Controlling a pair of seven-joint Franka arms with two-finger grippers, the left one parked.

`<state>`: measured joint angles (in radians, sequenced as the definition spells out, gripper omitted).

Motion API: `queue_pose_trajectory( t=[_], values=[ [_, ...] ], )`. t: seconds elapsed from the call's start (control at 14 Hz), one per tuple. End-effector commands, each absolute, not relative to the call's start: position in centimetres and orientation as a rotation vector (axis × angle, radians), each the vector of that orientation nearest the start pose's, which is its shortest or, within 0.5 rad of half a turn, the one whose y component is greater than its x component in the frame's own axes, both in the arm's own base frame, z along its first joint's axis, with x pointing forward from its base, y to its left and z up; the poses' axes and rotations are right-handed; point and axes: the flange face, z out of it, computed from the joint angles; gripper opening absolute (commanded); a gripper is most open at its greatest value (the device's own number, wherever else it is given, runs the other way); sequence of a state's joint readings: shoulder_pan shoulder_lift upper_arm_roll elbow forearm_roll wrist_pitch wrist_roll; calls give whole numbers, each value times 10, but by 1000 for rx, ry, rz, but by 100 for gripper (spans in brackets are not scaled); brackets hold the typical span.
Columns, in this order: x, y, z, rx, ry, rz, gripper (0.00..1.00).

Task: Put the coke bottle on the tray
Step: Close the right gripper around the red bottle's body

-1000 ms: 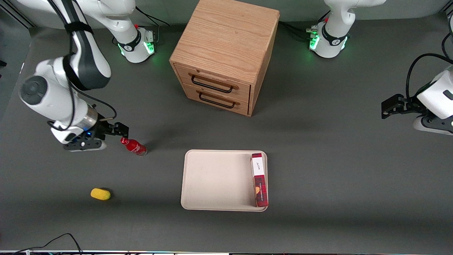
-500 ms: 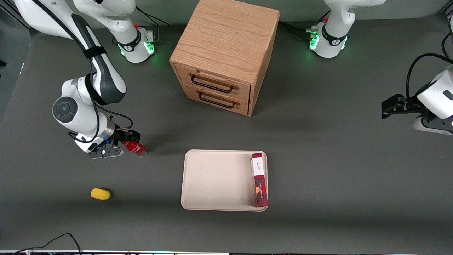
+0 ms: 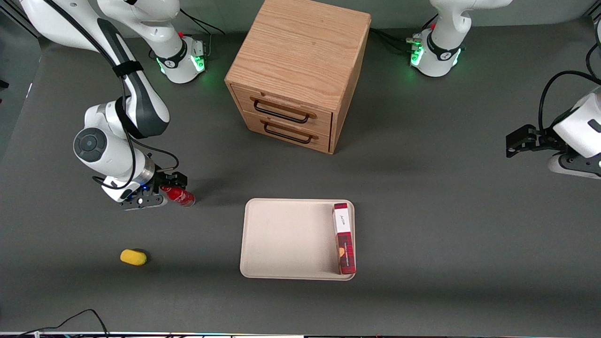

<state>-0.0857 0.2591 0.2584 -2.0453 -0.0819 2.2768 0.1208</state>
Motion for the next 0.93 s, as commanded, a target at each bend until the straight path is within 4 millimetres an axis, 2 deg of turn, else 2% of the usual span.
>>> queue_pose_trajectory(
  t=[0.0,0.29,0.43,0.64,0.79,0.86],
  values=[
    [570,97,328,-3154,-179,13,65],
    [570,93,341,-3160,-181,-4,26],
    [568,90,347,-3168,-179,24,0],
    [565,90,363,-3178,-206,25,0],
    [566,88,389,-3190,-203,44,0],
    [572,86,415,-3197,-192,54,0]
  ],
)
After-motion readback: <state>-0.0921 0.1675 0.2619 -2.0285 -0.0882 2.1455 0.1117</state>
